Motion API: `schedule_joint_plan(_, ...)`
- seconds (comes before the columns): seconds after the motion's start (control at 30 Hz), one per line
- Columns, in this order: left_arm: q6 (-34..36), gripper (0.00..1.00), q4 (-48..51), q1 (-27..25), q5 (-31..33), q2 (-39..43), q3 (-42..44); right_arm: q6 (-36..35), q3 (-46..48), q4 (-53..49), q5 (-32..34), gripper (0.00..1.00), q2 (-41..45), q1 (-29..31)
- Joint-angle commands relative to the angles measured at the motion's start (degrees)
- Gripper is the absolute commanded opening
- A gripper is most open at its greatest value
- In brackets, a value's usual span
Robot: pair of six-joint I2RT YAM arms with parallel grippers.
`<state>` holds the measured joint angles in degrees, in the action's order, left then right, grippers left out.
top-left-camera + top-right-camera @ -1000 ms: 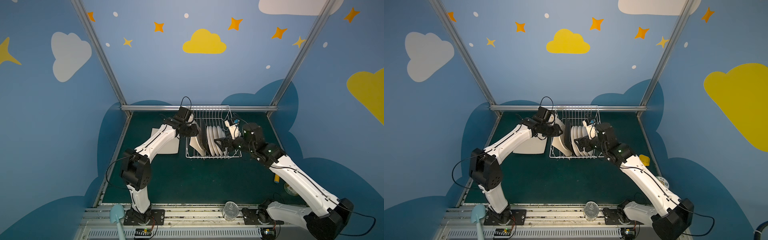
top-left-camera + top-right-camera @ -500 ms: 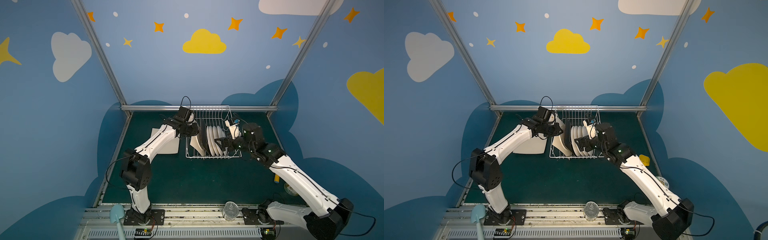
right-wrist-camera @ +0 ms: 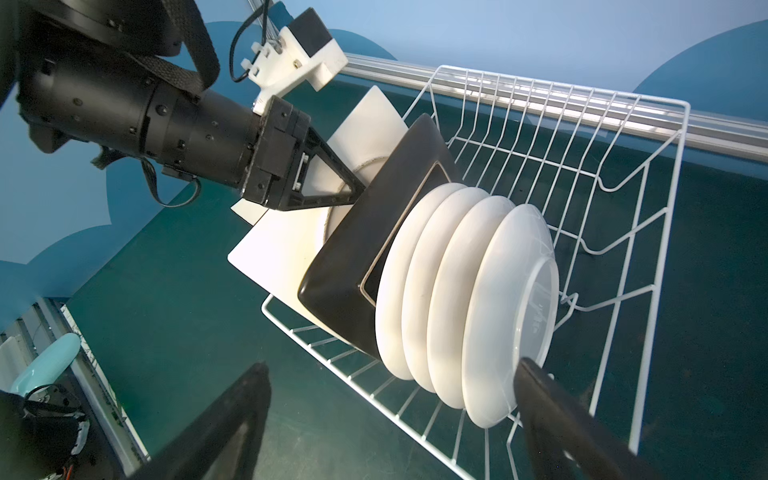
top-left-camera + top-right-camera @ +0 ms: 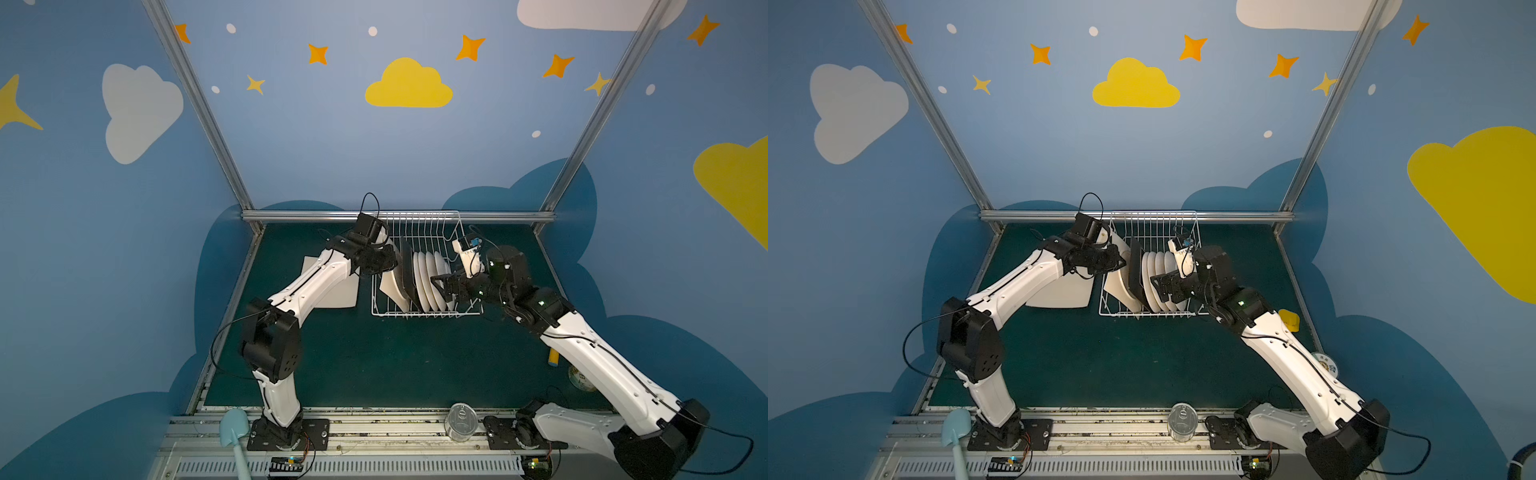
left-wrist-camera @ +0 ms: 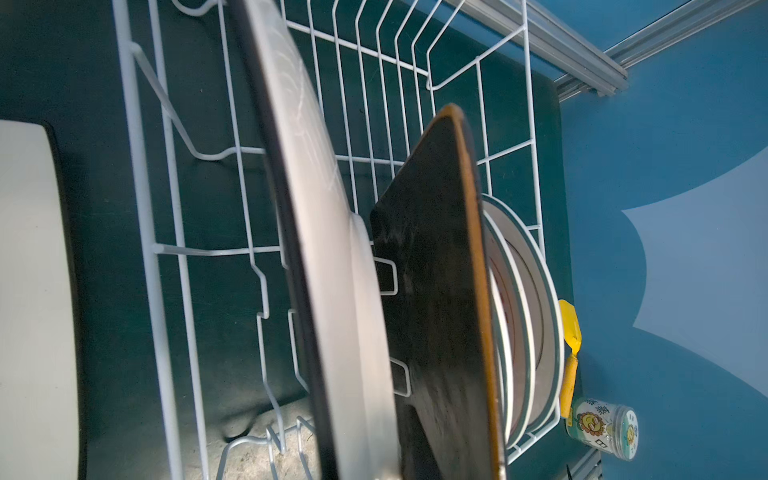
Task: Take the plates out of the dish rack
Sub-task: 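Grasp the next square cream plate with the left gripper and tilt it out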
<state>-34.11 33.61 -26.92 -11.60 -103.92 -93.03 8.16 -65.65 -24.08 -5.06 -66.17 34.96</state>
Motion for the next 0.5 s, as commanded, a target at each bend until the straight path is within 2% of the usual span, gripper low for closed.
schedule_joint_plan(0.0, 4.1, 0.03, 1.8, -0.3, -1.4, 3.3, -0.5, 0.3, 0.2, -0.1, 0.4, 0.91, 1.1, -0.2)
schedule_joint_plan(0.47, 2.4, 0.03, 2.3, 0.5, -4.7, 7.6, -1.5, 0.3, -0.3, 0.0, -0.5, 0.91, 0.7, -0.2)
